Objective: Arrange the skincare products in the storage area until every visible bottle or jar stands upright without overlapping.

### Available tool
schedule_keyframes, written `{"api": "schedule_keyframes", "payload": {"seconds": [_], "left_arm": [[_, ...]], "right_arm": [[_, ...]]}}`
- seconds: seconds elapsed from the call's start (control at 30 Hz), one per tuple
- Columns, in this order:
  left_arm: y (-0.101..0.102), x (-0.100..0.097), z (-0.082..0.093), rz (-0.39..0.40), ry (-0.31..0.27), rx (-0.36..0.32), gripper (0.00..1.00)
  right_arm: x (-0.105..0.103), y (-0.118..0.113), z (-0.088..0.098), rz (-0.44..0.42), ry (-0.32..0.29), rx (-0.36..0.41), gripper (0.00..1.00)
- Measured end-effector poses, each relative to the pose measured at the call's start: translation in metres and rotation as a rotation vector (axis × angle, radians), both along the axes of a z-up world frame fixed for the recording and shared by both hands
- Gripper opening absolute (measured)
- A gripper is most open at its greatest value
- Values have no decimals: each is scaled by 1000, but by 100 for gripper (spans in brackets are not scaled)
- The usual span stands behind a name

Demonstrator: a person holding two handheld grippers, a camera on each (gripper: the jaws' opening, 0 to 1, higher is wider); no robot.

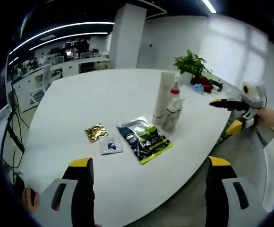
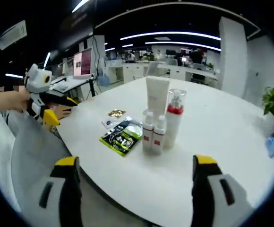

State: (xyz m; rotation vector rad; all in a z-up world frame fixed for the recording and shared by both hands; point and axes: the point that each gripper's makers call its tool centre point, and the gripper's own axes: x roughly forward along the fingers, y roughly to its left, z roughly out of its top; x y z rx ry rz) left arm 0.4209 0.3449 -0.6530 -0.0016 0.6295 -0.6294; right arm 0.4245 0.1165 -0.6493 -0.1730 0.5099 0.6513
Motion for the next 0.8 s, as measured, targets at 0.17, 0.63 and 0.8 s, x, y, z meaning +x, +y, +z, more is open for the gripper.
{"api": "schedule_keyframes", "payload": {"seconds": [0.17,0.63,0.8], "left_arm": [[0,-5,-3,5,8,8,97],[0,2,-3,22,3,39,96],[7,11,-12,41,16,74,89]], "right_arm": [[3,-3,1,-18,-11,11,99],[3,-1,-2,-10,-17,-1,99],[4,0,-3,-3,-22,-15,99]]}}
